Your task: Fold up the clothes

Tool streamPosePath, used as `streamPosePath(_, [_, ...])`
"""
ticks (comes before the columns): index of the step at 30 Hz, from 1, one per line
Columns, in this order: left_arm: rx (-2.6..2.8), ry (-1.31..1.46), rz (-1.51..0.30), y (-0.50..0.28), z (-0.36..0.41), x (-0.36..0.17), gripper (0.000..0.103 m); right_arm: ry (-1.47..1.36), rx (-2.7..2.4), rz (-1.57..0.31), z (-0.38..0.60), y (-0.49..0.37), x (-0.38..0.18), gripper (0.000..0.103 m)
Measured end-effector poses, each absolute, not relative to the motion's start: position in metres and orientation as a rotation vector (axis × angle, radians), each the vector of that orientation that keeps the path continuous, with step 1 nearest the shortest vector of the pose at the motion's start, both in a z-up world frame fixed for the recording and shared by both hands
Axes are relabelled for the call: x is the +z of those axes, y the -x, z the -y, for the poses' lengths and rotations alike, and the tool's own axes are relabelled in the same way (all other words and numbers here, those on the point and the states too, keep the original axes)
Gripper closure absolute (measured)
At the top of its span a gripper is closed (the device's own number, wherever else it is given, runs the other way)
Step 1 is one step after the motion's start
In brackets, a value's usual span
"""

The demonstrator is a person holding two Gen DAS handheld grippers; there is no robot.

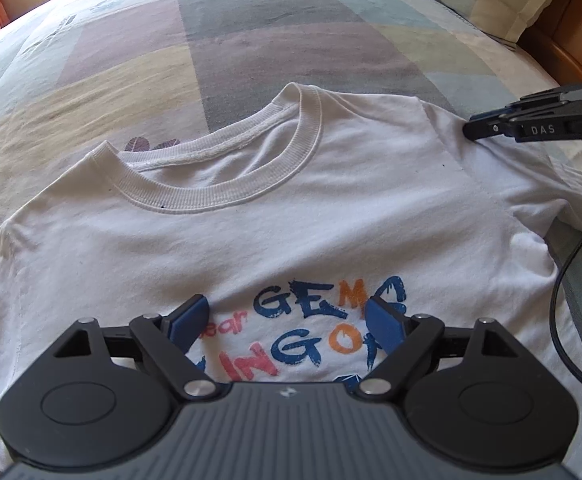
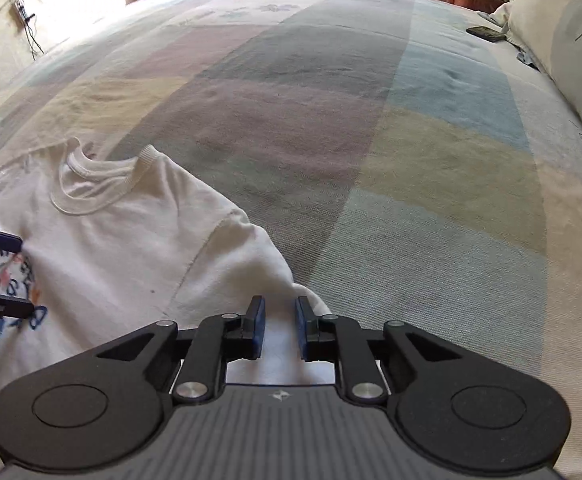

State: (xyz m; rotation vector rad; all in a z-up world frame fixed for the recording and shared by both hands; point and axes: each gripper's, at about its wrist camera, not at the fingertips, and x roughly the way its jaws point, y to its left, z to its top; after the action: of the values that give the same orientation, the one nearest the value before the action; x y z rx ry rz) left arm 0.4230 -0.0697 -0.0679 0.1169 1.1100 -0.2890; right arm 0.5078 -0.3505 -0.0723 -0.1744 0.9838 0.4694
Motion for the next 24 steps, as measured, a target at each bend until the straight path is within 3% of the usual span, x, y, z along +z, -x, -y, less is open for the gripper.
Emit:
streamPosePath(4, [-0.309,-0.131,-1.085,-0.421,0.072,-0.058,0.018,0.093,0.322,-0.930,0.387,-0.510,-0.055,0.080])
streamPosePath(8, [-0.360,-0.168,-1.072,-0.419,0.085,-0.051,0.018,0.102,0.295,-0.927,0.447,-0.485,-0.036,0.057])
streamPosePath(16, [-0.490,-0.238,-1.076,-0.415,0.119,-0.049,0.018,0.293,0.216,-1.136,0.560,-0.413,-0.038,0.057])
streamPosePath(24, [-0.572,-0.309,-1.084,-0.421,0.156,-0.054,0.018,0.374,0.283,-1.177,0.586,-0.399,-0.055,0.057])
